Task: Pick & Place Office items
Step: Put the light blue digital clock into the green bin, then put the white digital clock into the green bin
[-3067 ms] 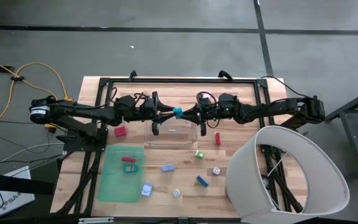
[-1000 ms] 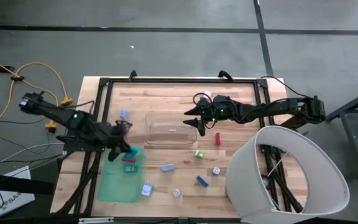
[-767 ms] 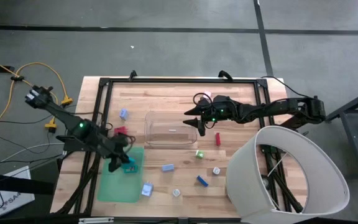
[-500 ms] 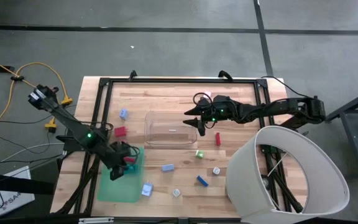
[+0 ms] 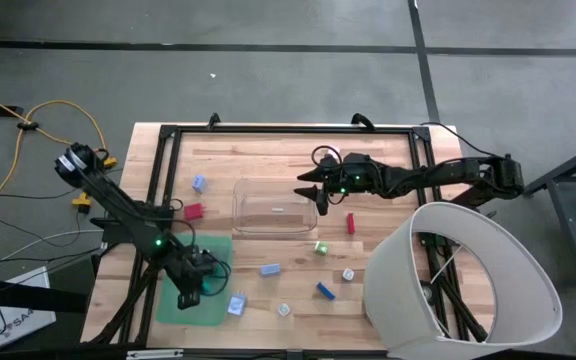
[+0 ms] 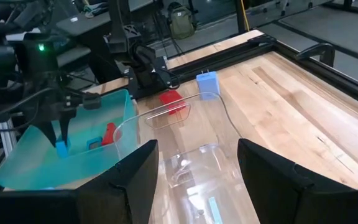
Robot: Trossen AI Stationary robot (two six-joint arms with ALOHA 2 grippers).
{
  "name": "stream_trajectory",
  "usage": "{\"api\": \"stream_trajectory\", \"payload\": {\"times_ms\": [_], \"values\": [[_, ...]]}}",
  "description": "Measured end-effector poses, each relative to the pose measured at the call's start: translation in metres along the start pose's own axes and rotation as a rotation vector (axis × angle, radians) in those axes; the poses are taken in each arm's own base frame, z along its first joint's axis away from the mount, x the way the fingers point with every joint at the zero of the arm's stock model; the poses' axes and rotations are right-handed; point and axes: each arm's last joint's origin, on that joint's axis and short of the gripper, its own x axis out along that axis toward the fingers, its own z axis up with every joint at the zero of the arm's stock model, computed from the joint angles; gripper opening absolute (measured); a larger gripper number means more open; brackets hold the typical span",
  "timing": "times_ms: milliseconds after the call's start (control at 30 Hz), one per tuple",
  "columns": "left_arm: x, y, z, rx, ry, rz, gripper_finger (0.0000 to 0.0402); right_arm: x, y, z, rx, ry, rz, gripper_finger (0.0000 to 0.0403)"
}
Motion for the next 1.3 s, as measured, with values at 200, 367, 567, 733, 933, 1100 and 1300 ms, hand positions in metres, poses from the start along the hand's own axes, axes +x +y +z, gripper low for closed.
{"api": "stream_trajectory", "payload": {"times_ms": [200,367,567,733,933,1100,1300], "values": [[0.003,0.001,0.000,-0.002,0.000,0.016,0.0084,0.000,0.000,0.000,0.022,0.000,0.001,0.0208],[0.003,0.001,0.000,-0.004,0.000,0.016,0.0098,0.000,0.000,0.000,0.022,0.001,0.000,0.0208],[0.002,0.001,0.001,0.011,-0.020,0.026,0.0100,0.000,0.000,0.000,0.022,0.001,0.000,0.0208],[-0.007,0.003,0.005,0.027,-0.060,0.000,0.0100,0.000,0.000,0.000,0.022,0.001,0.001,0.0208],[-0.037,0.011,0.015,0.057,-0.201,-0.047,0.0100,0.000,0.000,0.000,0.018,0.002,-0.003,0.0208],[-0.063,0.025,0.024,0.083,-0.373,-0.013,0.0101,0.000,-0.003,-0.003,0.027,0.023,-0.056,0.0208],[-0.087,0.045,0.034,0.098,-0.562,0.094,0.0101,-0.002,-0.012,-0.010,0.016,0.072,-0.235,0.0208]]}}
